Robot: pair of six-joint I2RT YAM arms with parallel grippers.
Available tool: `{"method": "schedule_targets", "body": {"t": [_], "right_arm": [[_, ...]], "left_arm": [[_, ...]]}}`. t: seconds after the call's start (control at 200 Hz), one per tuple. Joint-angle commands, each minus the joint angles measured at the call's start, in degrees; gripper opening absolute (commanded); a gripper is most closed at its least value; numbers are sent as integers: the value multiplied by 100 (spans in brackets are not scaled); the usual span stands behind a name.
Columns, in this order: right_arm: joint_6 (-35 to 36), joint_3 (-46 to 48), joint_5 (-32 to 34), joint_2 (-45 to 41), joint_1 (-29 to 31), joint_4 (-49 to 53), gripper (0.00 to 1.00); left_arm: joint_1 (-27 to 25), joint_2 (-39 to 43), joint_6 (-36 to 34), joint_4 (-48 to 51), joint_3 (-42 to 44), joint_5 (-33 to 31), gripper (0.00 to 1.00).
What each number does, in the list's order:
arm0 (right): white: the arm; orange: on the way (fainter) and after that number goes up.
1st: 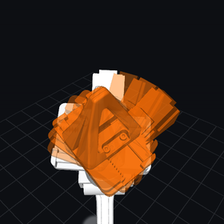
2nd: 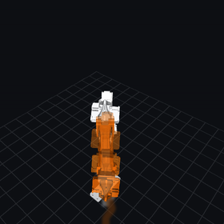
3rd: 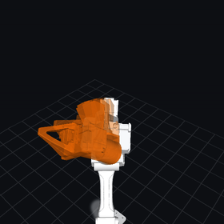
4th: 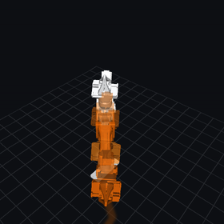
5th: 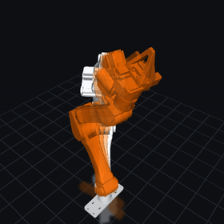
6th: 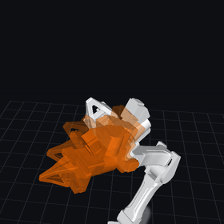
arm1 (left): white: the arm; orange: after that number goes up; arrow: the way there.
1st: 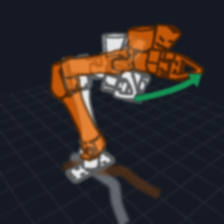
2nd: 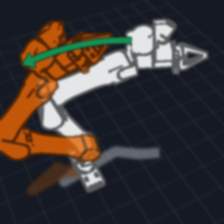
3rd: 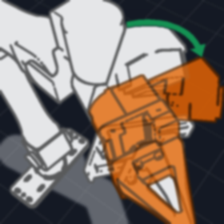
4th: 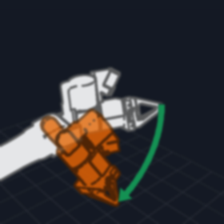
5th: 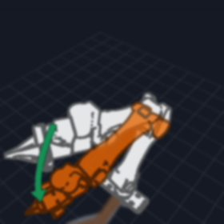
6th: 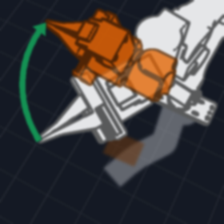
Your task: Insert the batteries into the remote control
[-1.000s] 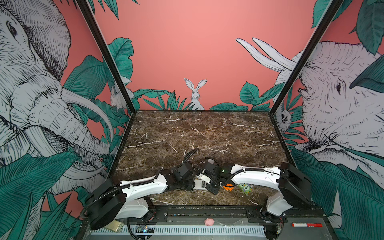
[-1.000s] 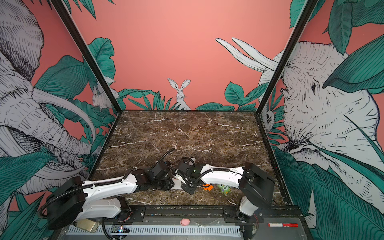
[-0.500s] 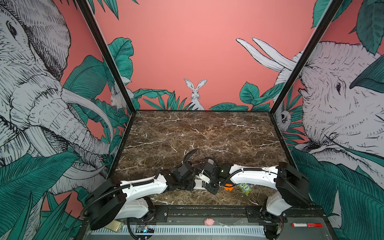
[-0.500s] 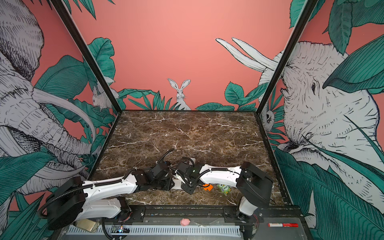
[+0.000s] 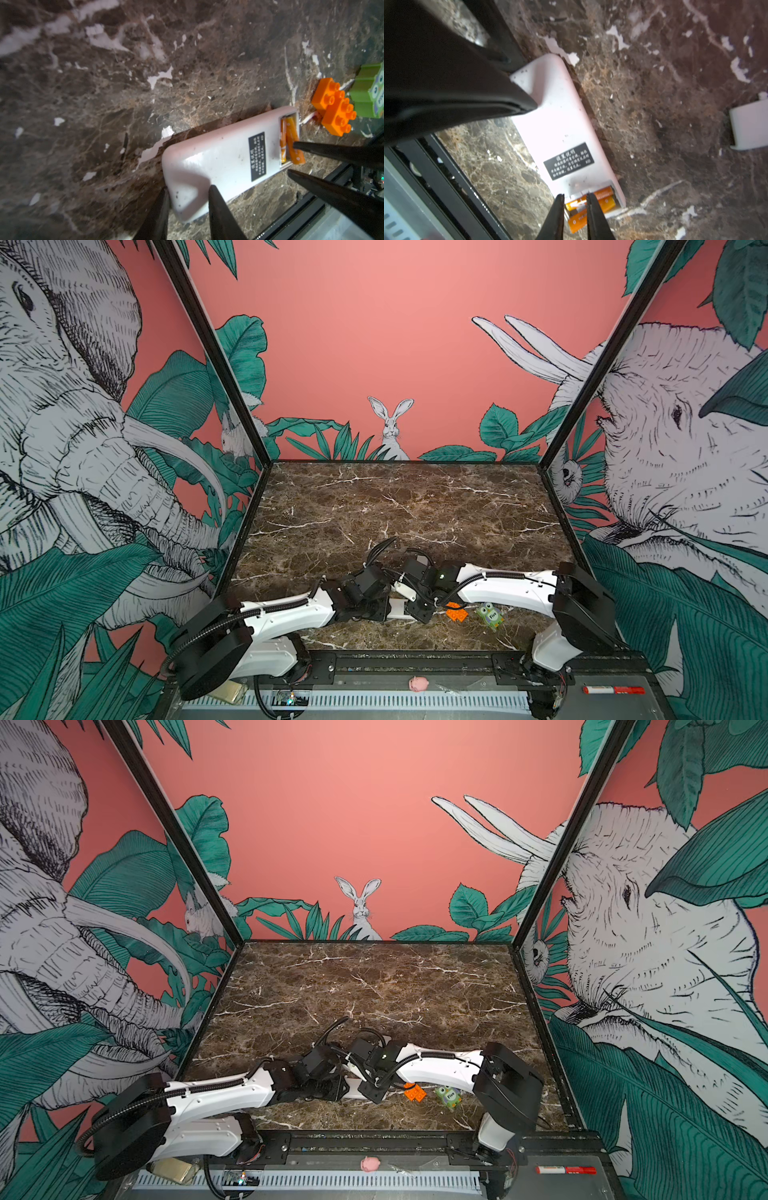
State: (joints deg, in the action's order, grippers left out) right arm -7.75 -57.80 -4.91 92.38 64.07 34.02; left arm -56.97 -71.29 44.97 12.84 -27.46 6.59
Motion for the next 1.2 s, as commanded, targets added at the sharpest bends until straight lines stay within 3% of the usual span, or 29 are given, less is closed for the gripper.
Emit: {"method": "schedule_targets", "body": {"t": [0.0,0.795,1.195], "right_arm": [[-75,85,57,-340,-18,442,21],[232,14,96,114,-5,792,27],[247,11,138,188,-7,696,19]], "left_arm": [[-35,-290,-72,264,321,9,33],[-16,-280,-75,174,373,55,32],[-7,-320,-84,168,325,86,32]]}}
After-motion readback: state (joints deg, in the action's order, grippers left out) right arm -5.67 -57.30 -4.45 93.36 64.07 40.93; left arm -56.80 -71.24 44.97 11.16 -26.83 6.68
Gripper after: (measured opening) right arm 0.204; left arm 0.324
